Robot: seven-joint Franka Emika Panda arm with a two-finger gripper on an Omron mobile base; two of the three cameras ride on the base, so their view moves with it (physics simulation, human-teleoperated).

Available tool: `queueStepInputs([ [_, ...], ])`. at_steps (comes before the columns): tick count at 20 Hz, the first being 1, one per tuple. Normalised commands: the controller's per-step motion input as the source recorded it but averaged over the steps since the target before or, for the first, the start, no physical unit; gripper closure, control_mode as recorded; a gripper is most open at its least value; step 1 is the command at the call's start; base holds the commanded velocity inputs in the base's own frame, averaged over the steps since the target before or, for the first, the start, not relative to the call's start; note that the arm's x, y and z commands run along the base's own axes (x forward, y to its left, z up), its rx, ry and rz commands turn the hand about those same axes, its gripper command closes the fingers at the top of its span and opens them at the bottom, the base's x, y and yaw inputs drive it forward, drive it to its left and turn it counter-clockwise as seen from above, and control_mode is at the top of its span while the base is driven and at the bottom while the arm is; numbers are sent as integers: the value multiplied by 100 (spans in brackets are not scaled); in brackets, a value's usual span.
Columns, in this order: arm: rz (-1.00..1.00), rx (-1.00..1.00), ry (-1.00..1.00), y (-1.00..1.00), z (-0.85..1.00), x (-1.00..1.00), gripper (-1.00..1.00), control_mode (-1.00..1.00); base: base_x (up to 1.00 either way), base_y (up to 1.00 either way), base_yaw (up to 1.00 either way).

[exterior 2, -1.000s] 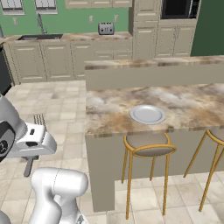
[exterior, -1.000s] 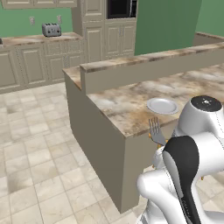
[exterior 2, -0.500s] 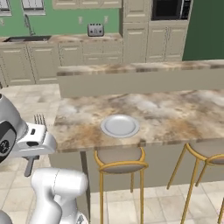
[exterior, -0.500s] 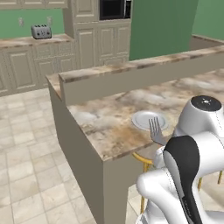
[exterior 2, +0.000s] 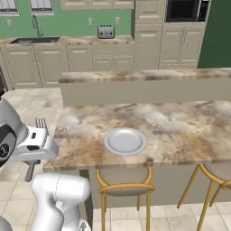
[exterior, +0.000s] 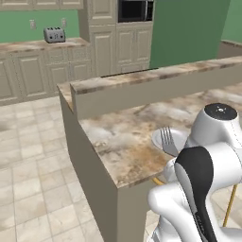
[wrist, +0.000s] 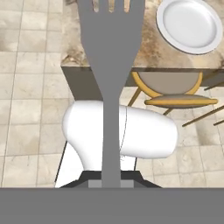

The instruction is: Take the fork and place it on the left side of the plate. Then take the spoon and place it on the right side of the plate. Make sure they're directly next to the plate.

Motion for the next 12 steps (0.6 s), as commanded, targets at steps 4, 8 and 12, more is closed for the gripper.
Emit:
queueStepInputs([
  [4,0,0,0,0,0,0,100,100,74,-26,33],
  [8,0,0,0,0,0,0,100,100,83,-36,31],
  [12,7,7,2,-13,-2,50,100,-100,50,-15,11],
])
